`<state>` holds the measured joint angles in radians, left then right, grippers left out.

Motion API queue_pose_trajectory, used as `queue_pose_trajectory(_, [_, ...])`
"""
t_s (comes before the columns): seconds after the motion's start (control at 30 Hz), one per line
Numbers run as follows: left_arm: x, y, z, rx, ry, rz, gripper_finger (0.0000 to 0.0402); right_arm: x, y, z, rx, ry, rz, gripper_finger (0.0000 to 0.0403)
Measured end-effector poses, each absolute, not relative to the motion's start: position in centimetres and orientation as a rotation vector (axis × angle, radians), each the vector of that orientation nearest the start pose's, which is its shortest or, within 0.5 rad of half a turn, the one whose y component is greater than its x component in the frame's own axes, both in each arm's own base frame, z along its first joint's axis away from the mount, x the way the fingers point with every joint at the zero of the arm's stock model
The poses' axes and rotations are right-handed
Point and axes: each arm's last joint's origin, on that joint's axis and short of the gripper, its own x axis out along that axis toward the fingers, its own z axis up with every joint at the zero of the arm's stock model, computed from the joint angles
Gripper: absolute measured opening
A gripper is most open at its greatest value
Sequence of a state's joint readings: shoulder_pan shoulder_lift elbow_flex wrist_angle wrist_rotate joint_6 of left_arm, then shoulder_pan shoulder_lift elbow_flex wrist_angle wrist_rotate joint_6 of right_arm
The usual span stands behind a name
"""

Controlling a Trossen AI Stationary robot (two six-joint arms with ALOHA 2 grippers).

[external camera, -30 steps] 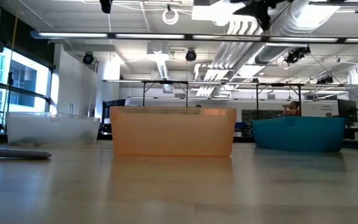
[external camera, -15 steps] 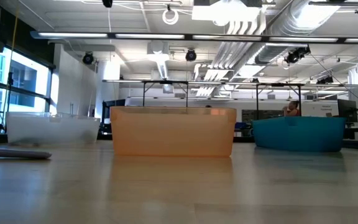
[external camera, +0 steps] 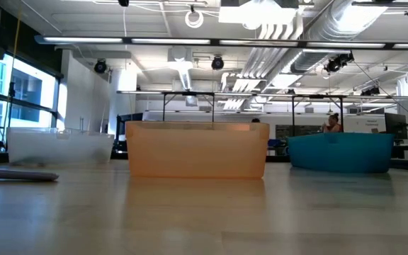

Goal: Sort silverware by color (type)
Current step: Put the bottom left violet spoon into the orange bin

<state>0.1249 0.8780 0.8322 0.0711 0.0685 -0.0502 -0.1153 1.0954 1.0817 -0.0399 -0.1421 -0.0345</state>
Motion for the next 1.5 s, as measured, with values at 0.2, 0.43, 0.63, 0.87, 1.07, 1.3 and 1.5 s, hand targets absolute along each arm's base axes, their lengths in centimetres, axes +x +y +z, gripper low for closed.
queue_pose_trajectory(0.2, [19.42,2.24,35.78,-0.045,-0.027,0.056,0.0106,24.01,-2.38,38.97,-0.02,0.053,0.027,0.014])
queue_pose_trajectory(0.43, [19.42,2.24,35.78,-0.047,-0.027,0.056,0.0106,24.0,-2.38,38.92,-0.019,0.059,0.028,0.014])
queue_pose_trajectory(0.63, [19.42,2.24,35.78,-0.046,-0.027,0.057,0.0106,23.98,-2.37,38.72,-0.017,0.079,0.029,0.014])
queue_pose_trajectory(0.87, [19.42,2.25,35.78,-0.039,-0.027,0.06,0.0106,23.98,-2.36,38.69,0.006,0.082,0.031,0.014])
queue_pose_trajectory(1.07, [19.42,2.26,35.78,-0.038,-0.027,0.062,0.0106,23.98,-2.36,38.69,0.061,0.083,0.028,0.014])
queue_pose_trajectory(1.3, [19.42,2.26,35.78,-0.038,-0.027,0.062,0.0106,23.98,-2.36,38.69,0.063,0.083,0.028,0.014])
queue_pose_trajectory(1.5, [19.42,2.26,35.8,-0.038,-0.027,0.062,0.0106,23.98,-2.36,38.69,0.063,0.083,0.028,0.014])
